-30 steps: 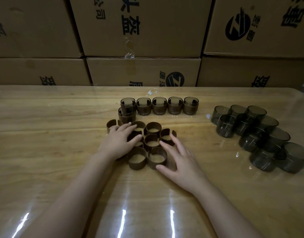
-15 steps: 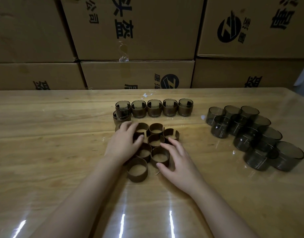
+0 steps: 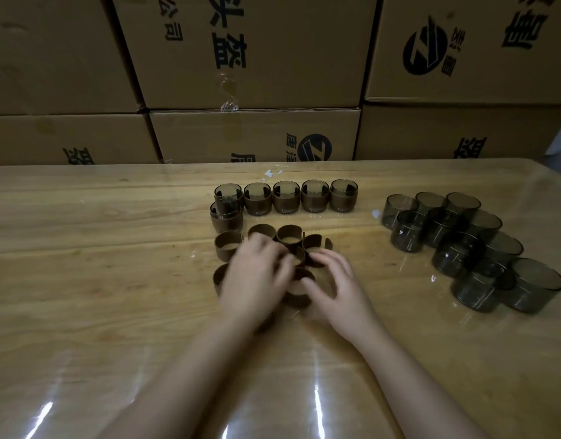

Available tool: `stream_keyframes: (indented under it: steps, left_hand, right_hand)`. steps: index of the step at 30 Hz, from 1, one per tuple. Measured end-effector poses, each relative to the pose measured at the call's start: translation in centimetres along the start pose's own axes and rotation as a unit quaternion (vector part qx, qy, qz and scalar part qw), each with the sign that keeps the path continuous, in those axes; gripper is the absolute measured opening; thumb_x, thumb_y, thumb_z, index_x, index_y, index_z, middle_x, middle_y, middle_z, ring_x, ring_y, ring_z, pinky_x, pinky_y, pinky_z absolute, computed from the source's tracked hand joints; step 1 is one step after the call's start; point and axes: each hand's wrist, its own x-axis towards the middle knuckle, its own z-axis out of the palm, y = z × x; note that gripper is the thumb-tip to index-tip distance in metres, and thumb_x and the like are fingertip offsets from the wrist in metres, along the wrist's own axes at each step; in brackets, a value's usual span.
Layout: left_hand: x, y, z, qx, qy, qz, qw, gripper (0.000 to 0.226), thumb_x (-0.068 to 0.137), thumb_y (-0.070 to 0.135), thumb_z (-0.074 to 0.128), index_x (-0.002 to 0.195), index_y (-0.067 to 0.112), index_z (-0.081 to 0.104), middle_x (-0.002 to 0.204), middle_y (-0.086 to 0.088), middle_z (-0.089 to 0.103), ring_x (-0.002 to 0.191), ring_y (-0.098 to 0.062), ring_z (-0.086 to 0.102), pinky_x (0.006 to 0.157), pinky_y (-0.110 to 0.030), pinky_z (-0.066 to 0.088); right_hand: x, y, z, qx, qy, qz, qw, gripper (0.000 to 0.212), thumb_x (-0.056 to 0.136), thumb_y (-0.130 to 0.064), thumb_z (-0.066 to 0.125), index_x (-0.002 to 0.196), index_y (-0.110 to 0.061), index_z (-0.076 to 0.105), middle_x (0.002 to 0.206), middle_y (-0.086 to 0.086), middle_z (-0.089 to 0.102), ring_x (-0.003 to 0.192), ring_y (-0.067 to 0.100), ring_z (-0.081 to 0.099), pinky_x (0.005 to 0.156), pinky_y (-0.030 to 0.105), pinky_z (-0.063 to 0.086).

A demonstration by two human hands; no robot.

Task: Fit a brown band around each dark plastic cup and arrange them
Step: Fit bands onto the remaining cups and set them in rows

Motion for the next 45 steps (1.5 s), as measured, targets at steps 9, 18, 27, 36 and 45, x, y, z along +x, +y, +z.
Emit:
stream_keyframes:
  steps: [9,18,27,36,45]
  left_hand:
    - [-4.0,3.3,1.3,-0.118,-0.044,0.151,0.980,0.025,0.091,0.025,0.051,0.084,0.006,0.066,0.081,-0.006,0.060,0.068,-0.019,0.057,0.052,-0.034,0.049]
    - [-3.4,2.2,2.4,-0.185,-0.168,0.137,0.959,0.034,0.095,0.033,0.049,0.074,0.010,0.063,0.069,-0.001,0.059,0.065,-0.013,0.052,0.061,-0.040,0.044]
    - [-3.1,2.8,2.4,-0.126,-0.251,0.194,0.940,0.036,0.097,0.042,0.044,0.077,0.017,0.062,0.073,-0.002,0.063,0.068,-0.019,0.057,0.056,-0.031,0.043]
    - [-2.6,2.5,2.4,-0.132,-0.242,0.205,0.939,0.040,0.097,0.043,0.044,0.077,0.014,0.063,0.071,-0.004,0.065,0.068,-0.022,0.059,0.056,-0.031,0.043]
    - [-2.6,2.1,2.9,-0.227,-0.243,0.072,0.940,0.043,0.092,0.047,0.049,0.056,0.025,0.040,0.055,0.004,0.044,0.058,-0.013,0.046,0.055,-0.034,0.043]
  right_hand:
    - [0.4,1.1,-0.9,0.247,0.108,0.132,0.954,0.015,0.096,-0.026,0.055,0.104,-0.035,0.065,0.096,-0.012,0.071,0.092,0.004,0.067,0.082,0.028,0.052]
    - [0.9,0.3,-0.8,0.234,0.134,0.171,0.948,0.017,0.098,-0.017,0.050,0.101,-0.024,0.065,0.091,-0.005,0.070,0.079,0.009,0.067,0.067,0.021,0.052]
    - [14.7,-0.3,-5.6,-0.232,0.097,0.085,0.964,0.054,0.096,-0.008,0.050,0.146,-0.025,0.036,0.152,-0.003,0.034,0.096,0.016,0.059,0.065,0.022,0.050]
    - [18.5,0.6,-6.0,-0.457,0.029,0.115,0.881,0.022,0.096,-0.013,0.053,0.116,-0.014,0.062,0.100,0.007,0.061,0.088,0.023,0.058,0.072,0.037,0.052]
    - [16.4,-6.5,-1.0,-0.341,0.146,-0.134,0.919,0.020,0.093,-0.024,0.060,0.112,-0.019,0.064,0.112,-0.001,0.064,0.102,0.018,0.055,0.077,0.027,0.040]
